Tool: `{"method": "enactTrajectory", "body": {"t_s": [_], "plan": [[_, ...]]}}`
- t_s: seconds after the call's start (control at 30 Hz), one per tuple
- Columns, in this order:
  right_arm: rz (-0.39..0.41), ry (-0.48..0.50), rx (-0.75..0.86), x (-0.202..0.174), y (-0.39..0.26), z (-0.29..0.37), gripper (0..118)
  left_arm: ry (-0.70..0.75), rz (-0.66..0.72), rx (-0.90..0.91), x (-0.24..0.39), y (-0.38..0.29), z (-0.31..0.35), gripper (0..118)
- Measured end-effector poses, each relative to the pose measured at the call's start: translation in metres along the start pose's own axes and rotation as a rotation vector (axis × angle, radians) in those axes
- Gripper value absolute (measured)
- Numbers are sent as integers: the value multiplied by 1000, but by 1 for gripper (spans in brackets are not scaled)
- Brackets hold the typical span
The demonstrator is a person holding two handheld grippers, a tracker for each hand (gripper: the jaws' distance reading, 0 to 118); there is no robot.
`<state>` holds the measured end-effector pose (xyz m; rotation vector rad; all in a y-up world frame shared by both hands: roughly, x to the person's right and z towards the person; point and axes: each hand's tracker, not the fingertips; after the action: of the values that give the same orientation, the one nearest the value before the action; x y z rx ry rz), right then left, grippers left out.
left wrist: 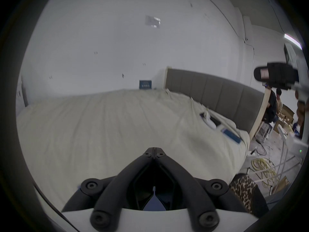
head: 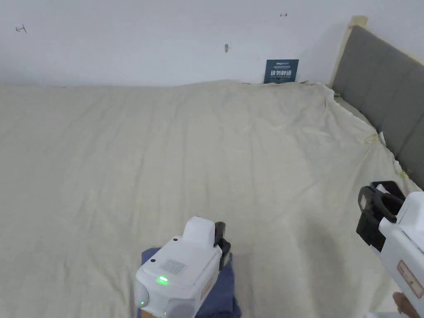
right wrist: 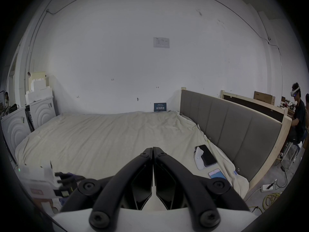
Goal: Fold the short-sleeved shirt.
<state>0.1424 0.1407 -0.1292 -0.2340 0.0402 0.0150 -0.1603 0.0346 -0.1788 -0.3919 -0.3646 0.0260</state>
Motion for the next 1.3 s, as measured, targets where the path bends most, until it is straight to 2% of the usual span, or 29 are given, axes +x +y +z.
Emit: {"method": "enactTrajectory", "body": {"t_s": [0.4,0.63,0.67,0.9,1.3], "plan": [[17,53,126,-35,25,-4,0,231,-64,223,-70,74,69,0],[27,52,155,-45,24,-10,0,342,-3,289,-108,82,107,0],[28,53,156,-59,26,-7,0,371,-12,297,-113,81,112,0],[33,65,156,-83,24,-3,0,475,13,310,-137,69,135,0],[35,90,149,-100,24,-1,0,505,53,319,-145,63,141,0]]}}
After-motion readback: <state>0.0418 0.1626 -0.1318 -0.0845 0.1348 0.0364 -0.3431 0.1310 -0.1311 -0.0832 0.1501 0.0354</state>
